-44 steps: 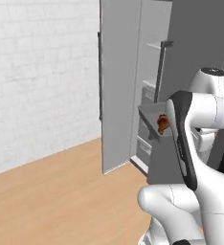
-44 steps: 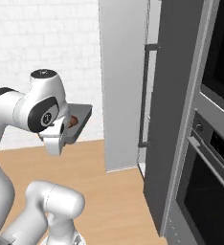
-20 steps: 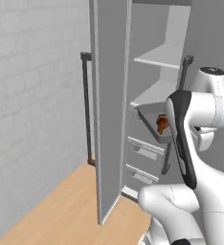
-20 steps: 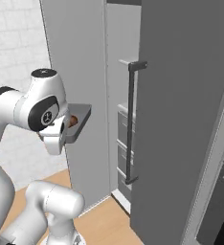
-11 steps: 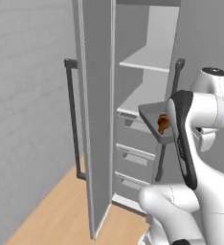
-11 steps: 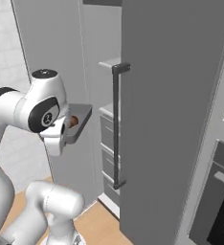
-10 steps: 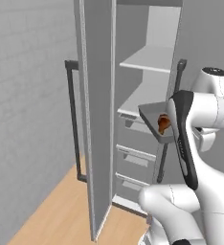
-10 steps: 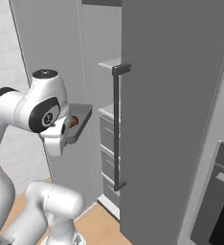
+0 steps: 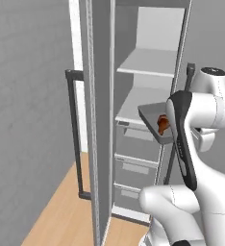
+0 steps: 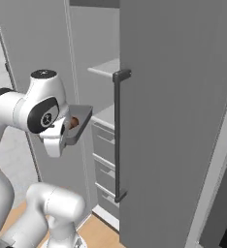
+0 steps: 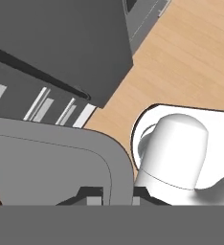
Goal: Take the meat container that has the chicken drumstick and place it on the second highest rack of the freezer. Then take the vegetable container that has the carrot and sweet potato and place it on the highest rack of the freezer.
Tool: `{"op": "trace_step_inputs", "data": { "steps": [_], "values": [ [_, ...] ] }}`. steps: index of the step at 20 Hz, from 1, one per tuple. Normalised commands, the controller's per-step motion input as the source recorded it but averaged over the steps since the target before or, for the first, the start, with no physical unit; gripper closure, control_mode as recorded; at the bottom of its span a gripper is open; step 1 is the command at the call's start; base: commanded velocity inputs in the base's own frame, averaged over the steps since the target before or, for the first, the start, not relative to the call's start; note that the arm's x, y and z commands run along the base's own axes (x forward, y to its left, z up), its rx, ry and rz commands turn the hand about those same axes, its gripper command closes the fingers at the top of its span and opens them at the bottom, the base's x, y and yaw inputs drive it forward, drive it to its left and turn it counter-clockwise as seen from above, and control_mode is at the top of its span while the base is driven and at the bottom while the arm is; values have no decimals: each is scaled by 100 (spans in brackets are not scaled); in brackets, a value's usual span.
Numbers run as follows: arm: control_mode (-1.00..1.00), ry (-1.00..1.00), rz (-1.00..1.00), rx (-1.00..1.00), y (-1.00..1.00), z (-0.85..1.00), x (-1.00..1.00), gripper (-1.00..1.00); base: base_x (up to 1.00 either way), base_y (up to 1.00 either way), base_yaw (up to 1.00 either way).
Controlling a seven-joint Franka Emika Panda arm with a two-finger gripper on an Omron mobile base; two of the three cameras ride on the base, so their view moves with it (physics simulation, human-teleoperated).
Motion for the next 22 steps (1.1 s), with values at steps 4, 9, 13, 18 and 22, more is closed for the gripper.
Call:
{"op": "trace_step_inputs", "data": {
  "steps": [4, 9, 13, 18, 22],
  "values": [
    [100, 0, 0, 0, 0, 0, 0, 100, 54, 0, -25],
    [100, 0, 0, 0, 0, 0, 0, 100, 37, 25, -17],
    [100, 0, 0, 0, 0, 0, 0, 100, 26, 42, -11],
    [100, 0, 0, 0, 0, 0, 0, 100, 47, 5, -11],
    [100, 0, 0, 0, 0, 0, 0, 100, 39, 3, -15]
  ]
}}
